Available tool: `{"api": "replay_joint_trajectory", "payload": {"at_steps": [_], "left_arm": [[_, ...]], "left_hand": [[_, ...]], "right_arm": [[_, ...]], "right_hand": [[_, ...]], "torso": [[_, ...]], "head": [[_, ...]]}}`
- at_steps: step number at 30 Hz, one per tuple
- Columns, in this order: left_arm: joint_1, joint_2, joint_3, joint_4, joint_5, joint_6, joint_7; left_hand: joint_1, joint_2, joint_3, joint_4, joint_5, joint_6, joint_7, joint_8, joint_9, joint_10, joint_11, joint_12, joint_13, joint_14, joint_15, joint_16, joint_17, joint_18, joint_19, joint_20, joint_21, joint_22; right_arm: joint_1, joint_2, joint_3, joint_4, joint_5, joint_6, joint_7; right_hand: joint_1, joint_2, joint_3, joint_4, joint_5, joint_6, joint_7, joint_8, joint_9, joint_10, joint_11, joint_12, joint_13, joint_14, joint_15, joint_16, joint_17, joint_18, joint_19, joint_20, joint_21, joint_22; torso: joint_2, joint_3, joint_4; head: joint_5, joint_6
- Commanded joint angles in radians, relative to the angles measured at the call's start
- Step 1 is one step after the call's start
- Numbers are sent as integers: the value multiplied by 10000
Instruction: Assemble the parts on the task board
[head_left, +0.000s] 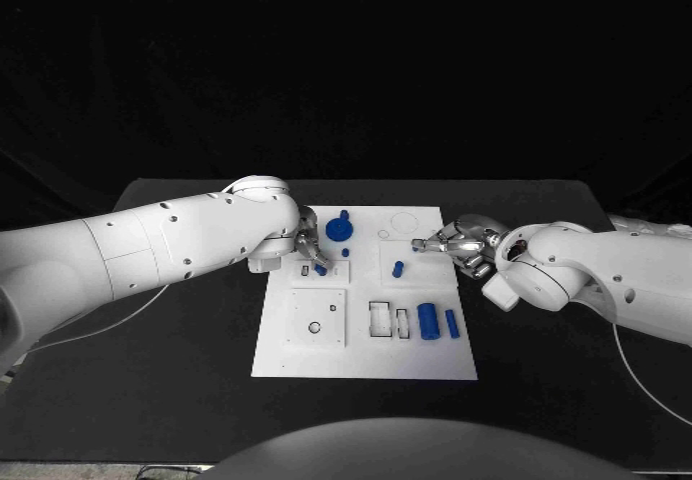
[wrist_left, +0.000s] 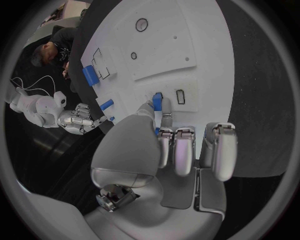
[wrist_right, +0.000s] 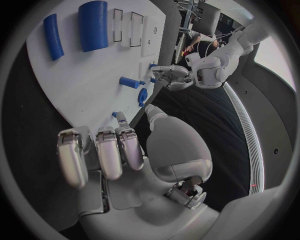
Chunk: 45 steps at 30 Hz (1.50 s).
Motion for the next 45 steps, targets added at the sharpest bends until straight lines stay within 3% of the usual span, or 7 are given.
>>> {"api": "replay_joint_trajectory", "payload": {"at_steps": [1,13,21,30,45], "left_arm": [[3,22,1,7,16,104,62],[3,16,0,10,8,150,40],[3,22,0,4,-24,150,20],[2,60,-1,-2,-31,201,38],[2,59,-1,2,-74,228,42]], "left_hand": [[39,83,82,-6,43,77,-56,56,10,1088,-42,-15,2613,1041,-72,26,2632,-75,1052,-40,24,2634],[-99,64,108,28,1,75,-28,29,30,1088,-22,-15,2613,1041,-67,26,2632,-75,1052,-26,24,2634],[-1245,45,-122,43,-389,106,43,-100,76,1088,46,-15,2613,1041,41,26,2632,-75,1052,-81,24,2634],[-1780,-85,-367,47,-449,125,66,-169,98,1088,72,-15,2613,1041,72,26,2632,-75,1052,-116,24,2634],[-1566,-201,-333,-13,-410,130,19,-211,137,1088,35,-15,2613,1041,76,26,2632,-75,1052,-131,24,2634]], "right_arm": [[-9,4,-1,4,-86,135,4],[-9,17,-1,10,-87,151,5],[-10,18,-1,9,-87,154,16],[-10,12,-1,7,-81,161,26],[-10,12,-1,0,-80,174,23]], "right_hand": [[17,67,-72,7,65,-64,90,65,14,1032,54,39,2635,1042,73,41,2635,-143,1066,55,45,2633],[31,73,-84,2,70,-75,101,85,22,1032,67,39,2635,1042,87,41,2635,-143,1066,72,45,2633],[31,73,-84,2,69,-75,101,85,22,1032,67,39,2635,1042,88,41,2635,-143,1066,72,45,2633],[-33,109,-132,70,2,-106,95,109,32,1032,69,39,2635,1042,98,41,2635,-143,1066,92,45,2633],[-34,115,-135,74,5,-110,97,112,34,1032,70,39,2635,1042,99,41,2635,-143,1066,94,45,2633]], "torso": [[6,-6,-3],[-1,3,2],[1,-2,-8],[4,0,-3],[1,-3,-4]], "head": [[10,-18],[37,-20],[41,-26],[25,-22],[23,-18]]}}
